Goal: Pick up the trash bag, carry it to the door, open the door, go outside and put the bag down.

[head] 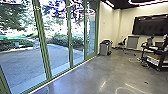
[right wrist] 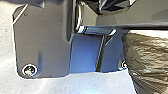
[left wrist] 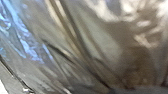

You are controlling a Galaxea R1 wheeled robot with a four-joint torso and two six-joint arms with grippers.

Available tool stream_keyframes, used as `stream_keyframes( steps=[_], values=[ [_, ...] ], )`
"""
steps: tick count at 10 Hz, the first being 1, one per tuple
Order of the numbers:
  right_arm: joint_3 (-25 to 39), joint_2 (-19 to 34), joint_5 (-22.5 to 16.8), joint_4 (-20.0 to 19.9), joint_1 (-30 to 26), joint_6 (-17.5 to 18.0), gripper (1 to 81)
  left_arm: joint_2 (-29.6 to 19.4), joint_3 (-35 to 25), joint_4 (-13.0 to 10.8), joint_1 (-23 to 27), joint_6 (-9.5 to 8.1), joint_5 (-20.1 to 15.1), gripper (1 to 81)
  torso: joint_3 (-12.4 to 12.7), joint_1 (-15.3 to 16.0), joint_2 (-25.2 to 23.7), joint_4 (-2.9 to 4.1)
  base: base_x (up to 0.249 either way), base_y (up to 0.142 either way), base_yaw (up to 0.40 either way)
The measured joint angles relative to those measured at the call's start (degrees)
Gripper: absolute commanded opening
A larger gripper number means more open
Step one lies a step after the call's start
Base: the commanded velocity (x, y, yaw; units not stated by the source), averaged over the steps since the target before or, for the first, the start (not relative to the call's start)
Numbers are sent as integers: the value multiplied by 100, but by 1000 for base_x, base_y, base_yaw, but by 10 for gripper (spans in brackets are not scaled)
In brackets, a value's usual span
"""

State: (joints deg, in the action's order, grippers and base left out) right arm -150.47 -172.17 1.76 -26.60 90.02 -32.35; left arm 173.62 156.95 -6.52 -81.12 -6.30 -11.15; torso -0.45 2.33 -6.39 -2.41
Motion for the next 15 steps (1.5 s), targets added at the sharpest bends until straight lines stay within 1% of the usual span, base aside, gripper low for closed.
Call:
stream_keyframes(
  steps=[5, 15],
  values=[
    [-5, -2, 2, 0, 0, 0, 811, 0, 0, 0, 0, 0, 2, 10, 0, 0, 0, 0, 108, 0, 0],
    [-16, -16, 0, 1, 12, 0, 811, -13, 11, -12, -13, 0, 5, 10, 0, 0, 2, 0, 109, -71, 0]
  ],
)
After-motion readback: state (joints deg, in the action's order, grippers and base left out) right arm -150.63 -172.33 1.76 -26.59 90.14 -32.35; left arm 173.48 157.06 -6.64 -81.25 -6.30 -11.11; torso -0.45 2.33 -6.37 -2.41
